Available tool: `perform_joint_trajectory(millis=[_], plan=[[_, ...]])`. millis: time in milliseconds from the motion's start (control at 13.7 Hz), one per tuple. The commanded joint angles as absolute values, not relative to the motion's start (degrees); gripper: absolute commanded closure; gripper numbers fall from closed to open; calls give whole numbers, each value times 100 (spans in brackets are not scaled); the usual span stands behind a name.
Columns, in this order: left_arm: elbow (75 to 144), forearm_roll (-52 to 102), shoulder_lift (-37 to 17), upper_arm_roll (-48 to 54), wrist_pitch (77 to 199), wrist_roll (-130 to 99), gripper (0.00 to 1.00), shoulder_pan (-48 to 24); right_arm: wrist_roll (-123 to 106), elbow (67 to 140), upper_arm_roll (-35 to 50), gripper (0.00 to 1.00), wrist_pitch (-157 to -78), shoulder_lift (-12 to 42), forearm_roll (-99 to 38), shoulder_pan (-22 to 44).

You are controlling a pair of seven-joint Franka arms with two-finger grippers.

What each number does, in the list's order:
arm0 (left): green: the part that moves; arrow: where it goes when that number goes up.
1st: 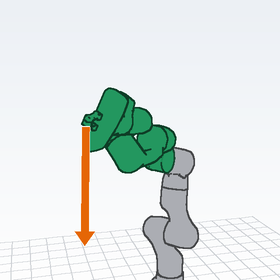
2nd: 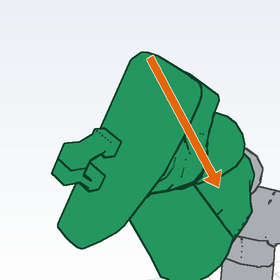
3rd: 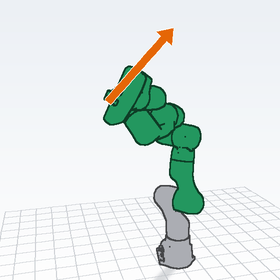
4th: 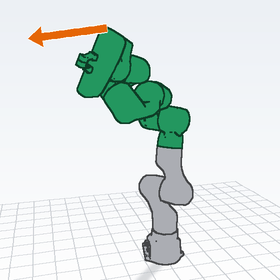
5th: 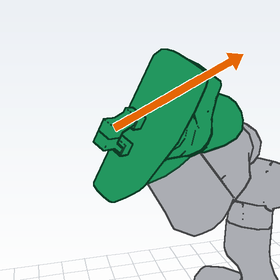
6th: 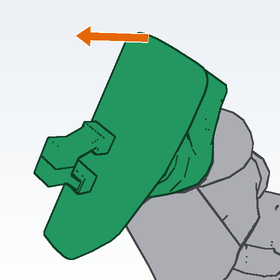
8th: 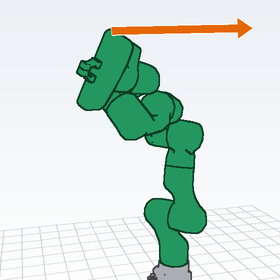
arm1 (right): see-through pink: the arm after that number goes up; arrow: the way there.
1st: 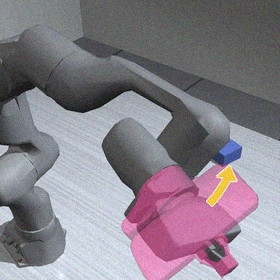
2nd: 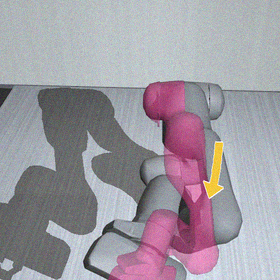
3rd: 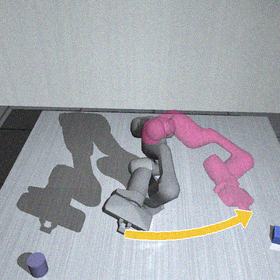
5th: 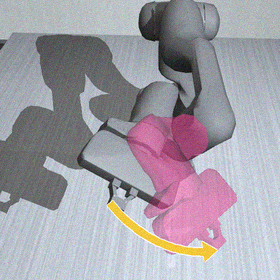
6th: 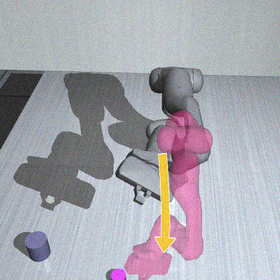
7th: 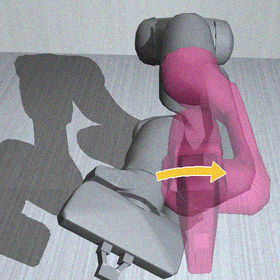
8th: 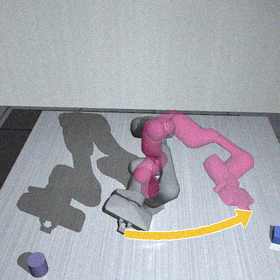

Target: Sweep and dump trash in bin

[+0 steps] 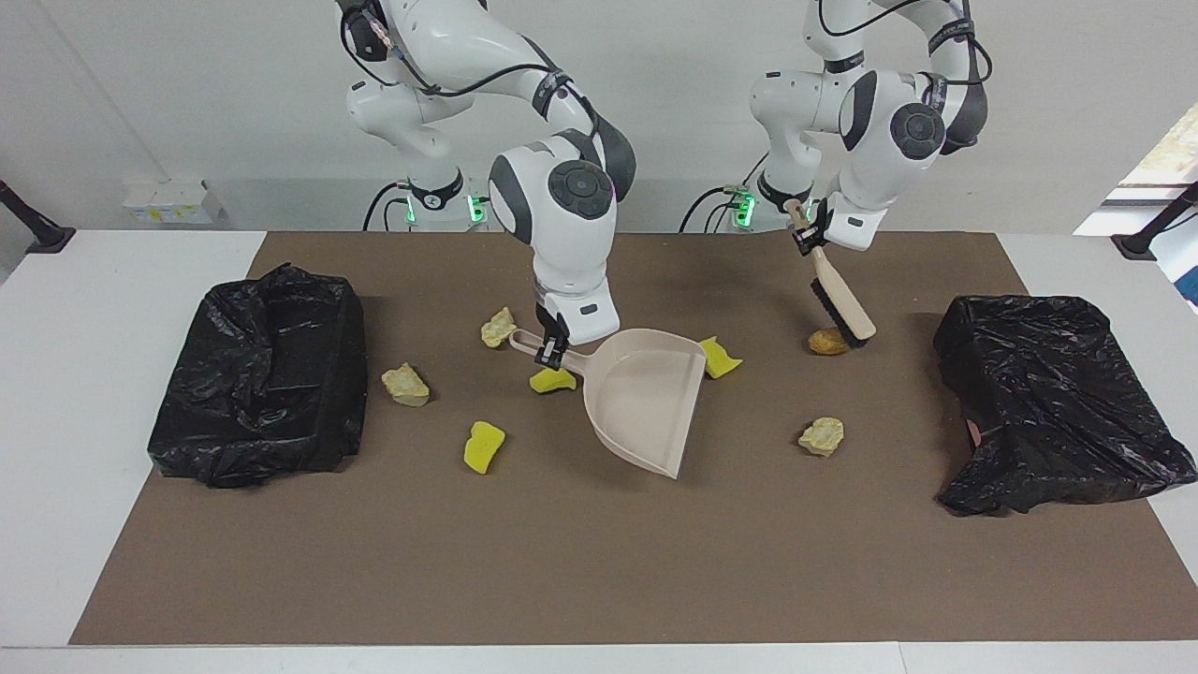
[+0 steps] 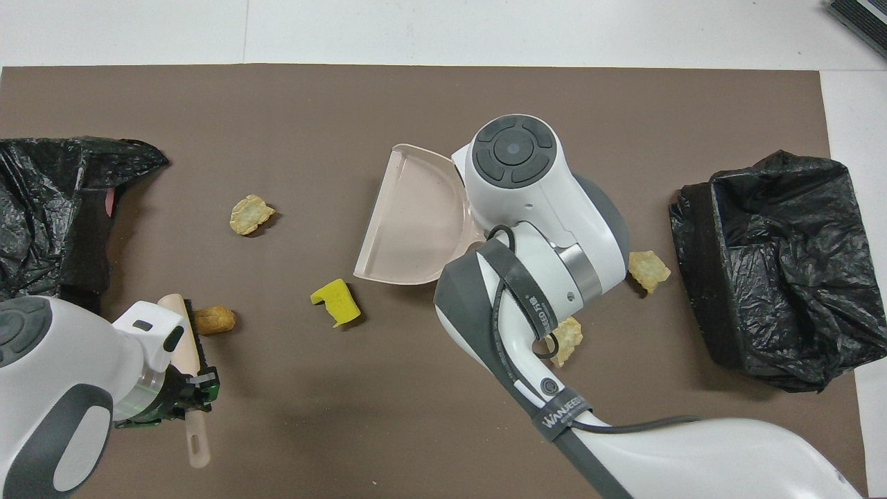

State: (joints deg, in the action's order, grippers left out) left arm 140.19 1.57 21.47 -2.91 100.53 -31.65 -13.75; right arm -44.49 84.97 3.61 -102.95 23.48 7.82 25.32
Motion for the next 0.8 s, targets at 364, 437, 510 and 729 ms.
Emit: perform_joint_trajectory(millis=[364,437,510,729], plan=[[14661,0,1707,-167,11678,-3522,100,-1712,-6415,8604,431,100,-10670,2461,1317,2382],[14643,0,1540,-167,11907,-3725,100,-1853,-6494,8613,431,100,-10705,2478,1371,2382],[14608,0,1329,-167,12196,-3970,100,-2089,-6513,8657,431,100,-10731,2479,1388,2417],[14127,53,889,-149,12420,-4393,100,-2695,-6513,8885,439,100,-10749,2435,1686,2452]])
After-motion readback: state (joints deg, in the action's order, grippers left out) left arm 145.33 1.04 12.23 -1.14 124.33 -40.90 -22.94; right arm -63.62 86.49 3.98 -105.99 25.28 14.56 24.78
